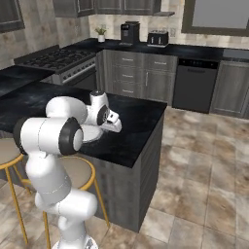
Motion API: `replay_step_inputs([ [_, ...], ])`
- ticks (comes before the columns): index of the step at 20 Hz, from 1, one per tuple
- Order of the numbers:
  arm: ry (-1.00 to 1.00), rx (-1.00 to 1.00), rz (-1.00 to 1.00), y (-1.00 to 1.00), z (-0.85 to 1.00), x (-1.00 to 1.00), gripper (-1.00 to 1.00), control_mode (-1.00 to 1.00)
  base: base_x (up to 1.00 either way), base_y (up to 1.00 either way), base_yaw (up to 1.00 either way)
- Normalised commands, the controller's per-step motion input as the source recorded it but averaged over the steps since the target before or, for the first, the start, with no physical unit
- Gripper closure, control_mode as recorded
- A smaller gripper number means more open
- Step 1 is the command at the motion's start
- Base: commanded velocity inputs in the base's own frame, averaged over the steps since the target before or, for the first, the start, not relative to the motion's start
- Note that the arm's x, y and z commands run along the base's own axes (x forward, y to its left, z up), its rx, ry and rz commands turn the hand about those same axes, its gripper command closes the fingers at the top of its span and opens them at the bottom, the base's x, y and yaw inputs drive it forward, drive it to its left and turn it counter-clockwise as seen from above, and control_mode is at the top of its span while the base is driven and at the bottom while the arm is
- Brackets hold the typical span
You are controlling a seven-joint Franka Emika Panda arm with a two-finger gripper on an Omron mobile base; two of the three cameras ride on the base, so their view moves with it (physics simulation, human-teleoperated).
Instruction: Take the fork and place it on the left side of the plate. Then take the spoon and place it on the right side of the plate. Make sure they're directly next to the plate.
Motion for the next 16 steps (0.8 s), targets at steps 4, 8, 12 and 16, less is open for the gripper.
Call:
replay_step_inputs([
  [4, 0.0, 0.03, -0.17, 0.0, -0.26, 0.47, 1.0, -1.0, 0.0, 0.0, 0.0],
  [8, 0.0, 0.02, -0.13, 0.0, -0.3, 0.25, 1.0, -1.0, 0.0, 0.0, 0.0],
  [12, 0.0, 0.02, -0.08, -0.05, -0.21, 0.29, 1.0, -1.0, 0.0, 0.0, 0.0],
  [16, 0.0, 0.04, -0.03, -0.15, -0.26, 0.04, 1.0, -1.0, 0.0, 0.0, 0.0],
])
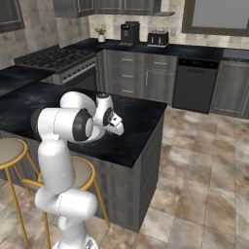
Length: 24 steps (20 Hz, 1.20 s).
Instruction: Take the fork and place it on the left side of the plate. Then take the spoon and place it on the right side of the plate. Make sure they're directly next to the plate.
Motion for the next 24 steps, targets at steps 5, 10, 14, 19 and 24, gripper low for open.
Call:
replay_step_inputs([
  [5, 0.0, 0.04, -0.02, -0.07, -0.32, 0.0, 1.0, -1.0, 0.0, 0.0, 0.0],
  [10, 0.0, 0.03, -0.01, -0.01, -0.39, 0.04, 1.0, -1.0, 0.0, 0.0, 0.0],
  [14, 0.0, 0.01, 0.0, 0.0, -0.24, 0.26, 1.0, -1.0, 0.0, 0.0, 0.0],
  [19, 0.0, 0.0, 0.0, 0.0, -0.12, 0.29, 1.0, -1.0, 0.0, 0.0, 0.0],
  [24, 0.0, 0.0, 0.0, 0.0, -0.04, 0.5, 1.0, -1.0, 0.0, 0.0, 0.0],
])
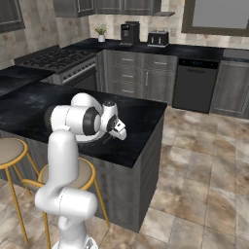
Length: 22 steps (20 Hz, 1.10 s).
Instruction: Take the fork and place it on the left side of the plate. Then take the spoon and place it on the right side of the plate. Make sure they're directly next to the plate.
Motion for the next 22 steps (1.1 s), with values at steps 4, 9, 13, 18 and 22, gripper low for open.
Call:
replay_step_inputs([
  [4, 0.0, 0.0, 0.0, 0.0, -0.16, 0.28, 1.0, -1.0, 0.0, 0.0, 0.0],
  [9, 0.0, 0.0, 0.0, 0.0, -0.35, 0.0, 1.0, -1.0, 0.0, 0.0, 0.0],
  [13, 0.0, 0.0, 0.0, 0.0, -0.22, 0.07, -1.0, -1.0, 0.0, 0.0, 0.0],
  [18, 0.0, 0.0, 0.0, 0.0, -0.01, 0.07, -1.0, -1.0, 0.0, 0.0, 0.0],
  [22, 0.0, 0.01, 0.0, -0.04, 0.05, -0.01, -1.0, -1.0, 0.0, 0.0, 0.0],
])
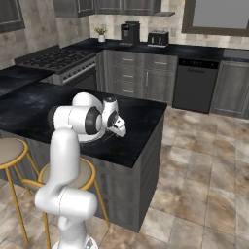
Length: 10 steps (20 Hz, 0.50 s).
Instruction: Take the fork and place it on the left side of the plate. Then take the spoon and place it on the right side of the plate. Make sure they're directly next to the plate.
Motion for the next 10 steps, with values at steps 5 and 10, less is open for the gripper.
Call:
replay_step_inputs([
  [5, -0.05, 0.02, 0.0, -0.1, 0.41, -0.07, -1.0, -1.0, 0.0, 0.0, 0.0],
  [10, -0.09, 0.02, 0.0, 0.0, 0.55, -0.31, -1.0, -1.0, 0.0, 0.0, 0.0],
])
